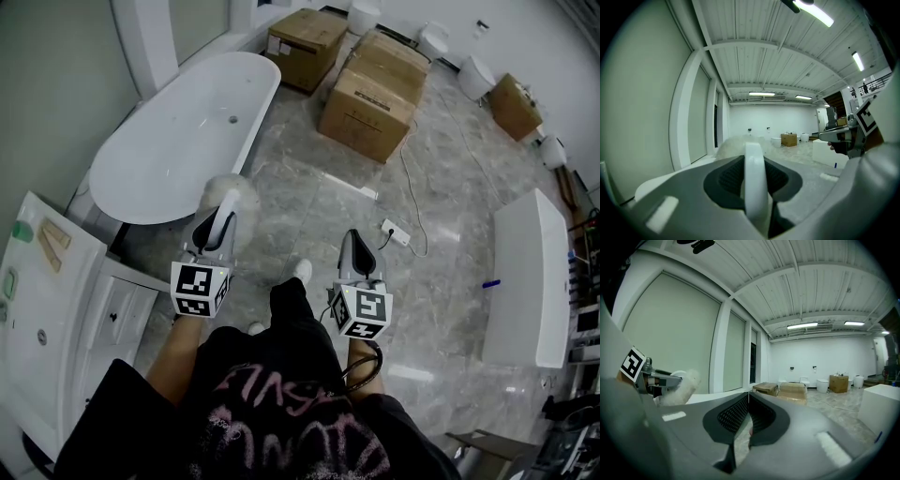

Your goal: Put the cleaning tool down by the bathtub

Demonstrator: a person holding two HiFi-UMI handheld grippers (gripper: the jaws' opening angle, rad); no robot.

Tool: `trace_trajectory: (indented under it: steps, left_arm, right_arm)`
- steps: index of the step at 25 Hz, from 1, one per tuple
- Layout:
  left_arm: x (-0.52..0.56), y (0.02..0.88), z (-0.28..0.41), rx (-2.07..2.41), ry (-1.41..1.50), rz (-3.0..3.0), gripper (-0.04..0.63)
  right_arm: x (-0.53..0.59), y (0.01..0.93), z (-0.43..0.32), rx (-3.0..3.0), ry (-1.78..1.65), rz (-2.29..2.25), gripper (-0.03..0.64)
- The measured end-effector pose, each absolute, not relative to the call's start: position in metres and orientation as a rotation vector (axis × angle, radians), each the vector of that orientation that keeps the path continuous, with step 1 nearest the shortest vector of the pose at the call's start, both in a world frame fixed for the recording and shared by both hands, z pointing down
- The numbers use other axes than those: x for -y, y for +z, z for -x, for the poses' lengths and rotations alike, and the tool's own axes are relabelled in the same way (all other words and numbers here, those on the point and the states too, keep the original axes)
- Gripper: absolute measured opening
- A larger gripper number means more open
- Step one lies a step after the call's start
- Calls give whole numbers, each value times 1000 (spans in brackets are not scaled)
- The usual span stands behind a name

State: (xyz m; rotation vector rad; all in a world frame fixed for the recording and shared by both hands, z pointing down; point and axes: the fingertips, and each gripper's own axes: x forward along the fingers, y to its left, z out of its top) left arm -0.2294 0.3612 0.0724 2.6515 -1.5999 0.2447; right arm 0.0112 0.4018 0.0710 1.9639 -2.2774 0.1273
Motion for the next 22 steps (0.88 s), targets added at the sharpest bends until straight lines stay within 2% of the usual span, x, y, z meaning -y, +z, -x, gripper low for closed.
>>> trace_trajectory:
  steps: [22]
  left_arm:
    - [-265, 101, 208, 1576, 346, -2634, 81]
  right_arm:
    - [-284, 109, -14, 2322, 203, -1867, 14]
